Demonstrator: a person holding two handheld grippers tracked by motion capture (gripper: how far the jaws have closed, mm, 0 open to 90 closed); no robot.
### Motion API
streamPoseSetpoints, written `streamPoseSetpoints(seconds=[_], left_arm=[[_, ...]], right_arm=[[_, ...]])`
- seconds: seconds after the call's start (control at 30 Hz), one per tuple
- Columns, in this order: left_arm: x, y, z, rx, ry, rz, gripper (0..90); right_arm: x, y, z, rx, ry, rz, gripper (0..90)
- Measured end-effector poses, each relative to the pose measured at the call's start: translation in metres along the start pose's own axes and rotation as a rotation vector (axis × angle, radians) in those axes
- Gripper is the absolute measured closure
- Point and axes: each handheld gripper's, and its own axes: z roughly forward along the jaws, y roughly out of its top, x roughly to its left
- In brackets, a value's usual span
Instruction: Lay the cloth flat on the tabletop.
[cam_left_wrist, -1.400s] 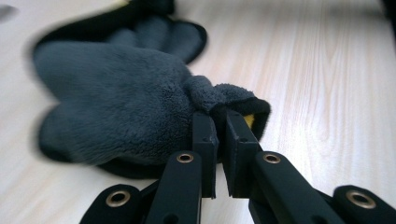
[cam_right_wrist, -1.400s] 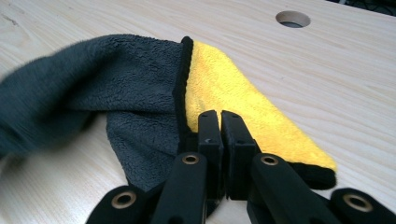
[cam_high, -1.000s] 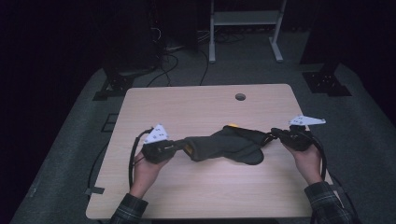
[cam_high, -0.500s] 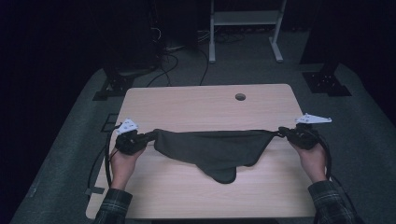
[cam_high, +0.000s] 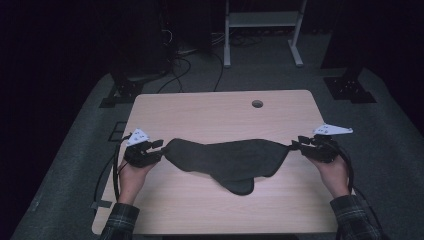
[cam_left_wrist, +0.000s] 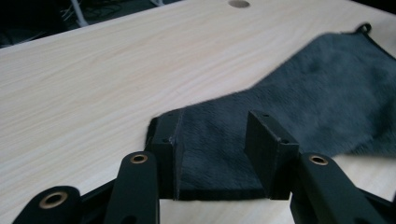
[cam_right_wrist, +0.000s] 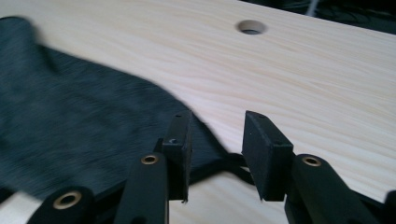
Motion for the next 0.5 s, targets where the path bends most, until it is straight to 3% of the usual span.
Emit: streamPoseSetpoints(seconds=[0.07,0.1,0.2,0.3,0.47,0.5], left_arm=[[-0.002,-0.001,0.001,0.01,-0.006,0.003,55.3],[-0.004,-0.004,0.003,0.027,-0.008,0.013,54.2],[-0.004,-0.008,0.006,0.056,-0.001,0.018,51.5],[0.003,-0.015,0.017,0.093,0.033,0.006,48.0],[0.013,-0.02,0.027,0.126,0.065,-0.003,47.6],[0.015,-0.022,0.03,0.132,0.075,-0.002,47.5]], right_arm=[[0.006,0.0,0.001,0.009,0.021,-0.007,61.4],[0.019,-0.001,0.002,0.015,0.06,-0.035,61.3],[0.037,0.0,0.003,0.004,0.125,-0.067,60.7],[0.058,-0.001,0.006,0.015,0.189,-0.123,60.2],[0.083,-0.005,0.01,0.045,0.274,-0.162,59.0],[0.097,-0.01,0.012,0.061,0.319,-0.179,58.1]])
